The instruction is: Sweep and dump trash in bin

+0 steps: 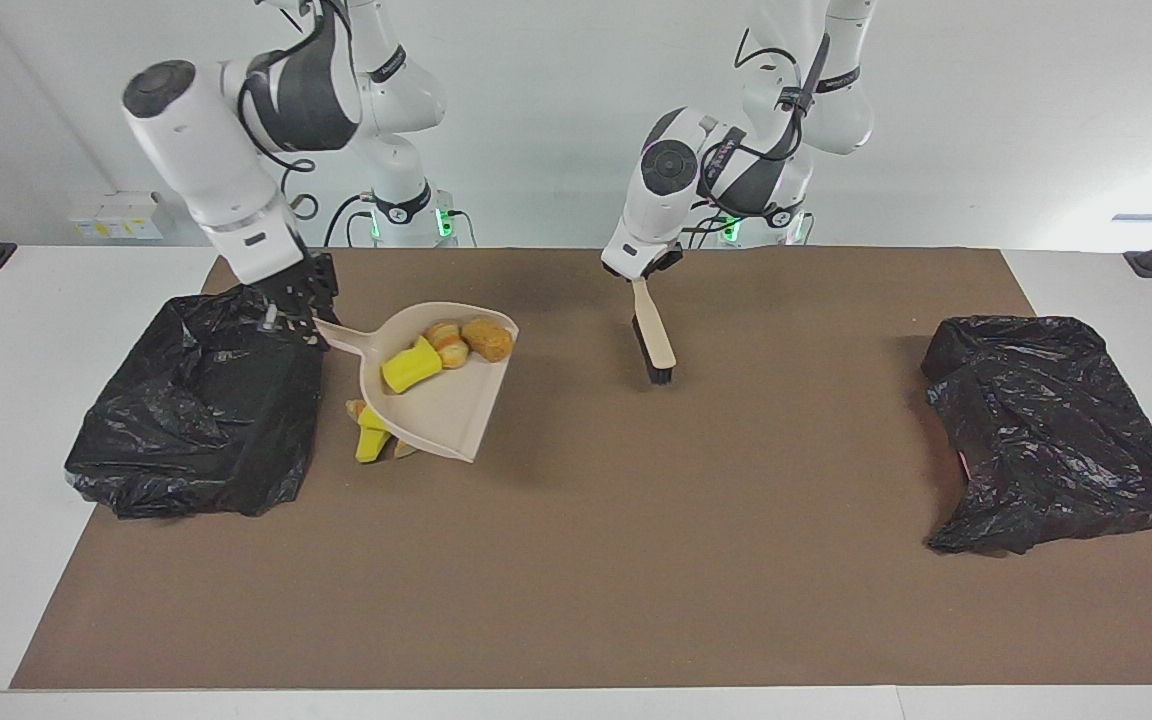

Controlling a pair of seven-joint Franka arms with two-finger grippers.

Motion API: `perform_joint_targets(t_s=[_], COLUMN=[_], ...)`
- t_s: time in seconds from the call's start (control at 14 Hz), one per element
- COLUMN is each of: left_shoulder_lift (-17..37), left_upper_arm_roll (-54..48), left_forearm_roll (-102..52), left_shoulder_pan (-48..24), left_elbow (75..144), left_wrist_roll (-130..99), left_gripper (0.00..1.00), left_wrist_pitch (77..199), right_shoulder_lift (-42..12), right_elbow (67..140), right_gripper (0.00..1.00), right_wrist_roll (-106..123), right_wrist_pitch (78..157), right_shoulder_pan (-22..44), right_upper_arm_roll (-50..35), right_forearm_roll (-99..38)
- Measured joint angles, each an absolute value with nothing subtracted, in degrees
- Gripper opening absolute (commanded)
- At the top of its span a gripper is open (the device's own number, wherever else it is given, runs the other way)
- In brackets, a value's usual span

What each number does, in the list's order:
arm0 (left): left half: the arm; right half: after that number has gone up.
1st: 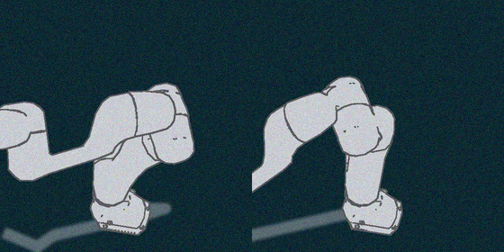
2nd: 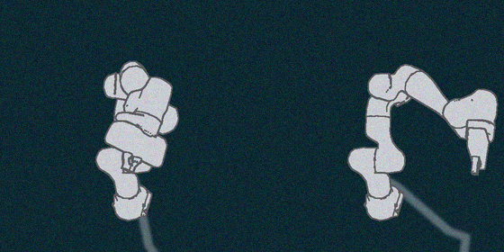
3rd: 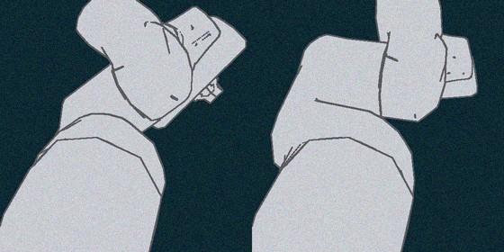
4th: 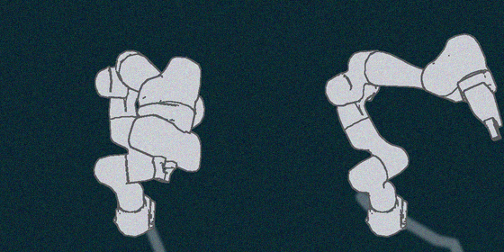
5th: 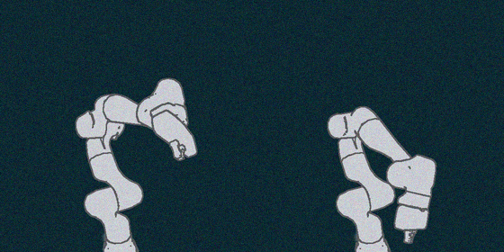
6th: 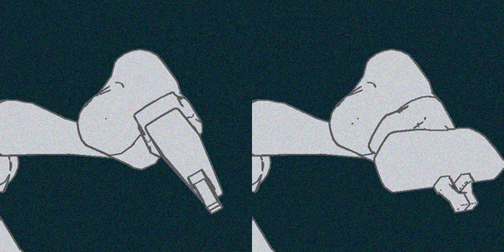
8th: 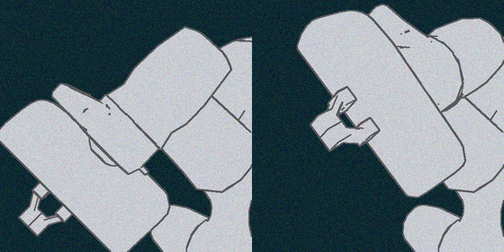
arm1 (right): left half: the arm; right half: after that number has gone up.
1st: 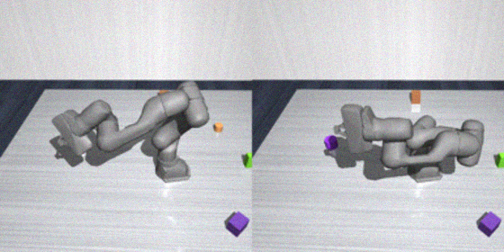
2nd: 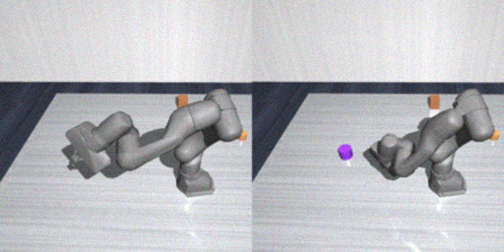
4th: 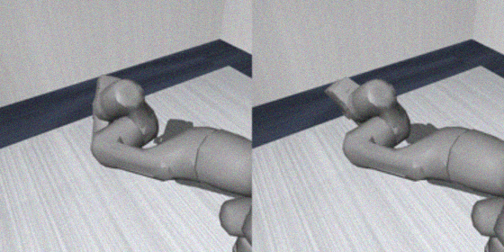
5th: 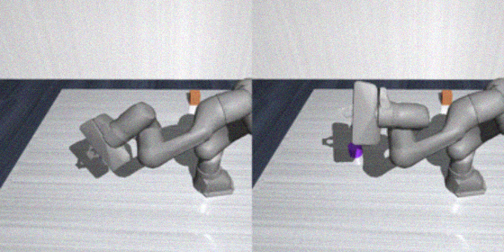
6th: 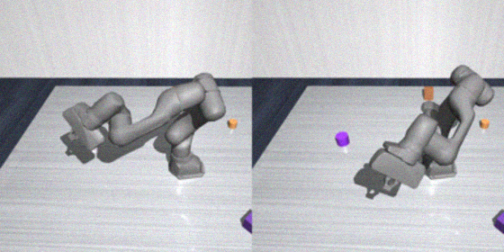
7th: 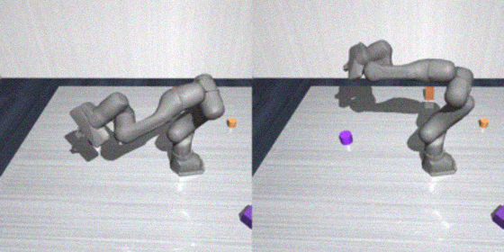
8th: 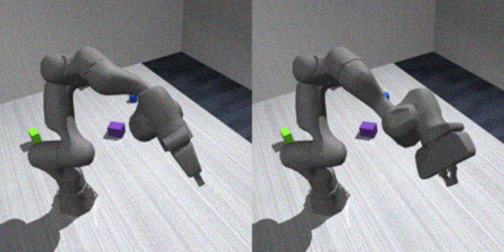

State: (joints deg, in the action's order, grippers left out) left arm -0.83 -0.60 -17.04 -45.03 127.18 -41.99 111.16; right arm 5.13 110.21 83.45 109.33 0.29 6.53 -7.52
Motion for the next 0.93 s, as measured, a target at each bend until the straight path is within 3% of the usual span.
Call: perform_joint_targets(t_s=[0.21, 0.43, 0.5, 0.57, 0.93], left_shoulder_lift=[-0.73, -0.24, 0.54, 1.39, 2.15], left_upper_arm_roll=[-0.59, -0.54, -0.55, -0.56, 0.87], left_forearm_roll=[-18.01, -18.12, -18.13, -18.14, -18.15], left_shoulder_pan=[-47.29, -49.31, -49.92, -50.24, -49.52], left_elbow=[128.9, 130.97, 131.43, 131.54, 130.48], left_wrist_roll=[-44.19, -45.82, -46.02, -46.03, -46.77], left_gripper=[0.0, 0.0, 0.66, 1.0, 1.0], left_wrist_pitch=[113.69, 115.75, 116.75, 117.87, 118.76], right_shoulder_lift=[6.16, 6.13, 6.08, 6.02, 4.49], right_elbow=[110.14, 109.88, 109.63, 109.44, 109.51], right_gripper=[0.0, 0.0, 0.0, 0.0, 0.0], right_wrist_roll=[94.75, 105.43, 107.11, 107.83, 107.87], right_wrist_pitch=[109.49, 114.85, 116.53, 118.38, 125.1], right_shoulder_pan=[-11.23, -19.71, -20.98, -21.46, -20.18], right_upper_arm_roll=[6.77, 6.92, 6.92, 6.9, 5.24], right_forearm_roll=[-6.98, -3.16, -0.83, 1.91, 19.74])
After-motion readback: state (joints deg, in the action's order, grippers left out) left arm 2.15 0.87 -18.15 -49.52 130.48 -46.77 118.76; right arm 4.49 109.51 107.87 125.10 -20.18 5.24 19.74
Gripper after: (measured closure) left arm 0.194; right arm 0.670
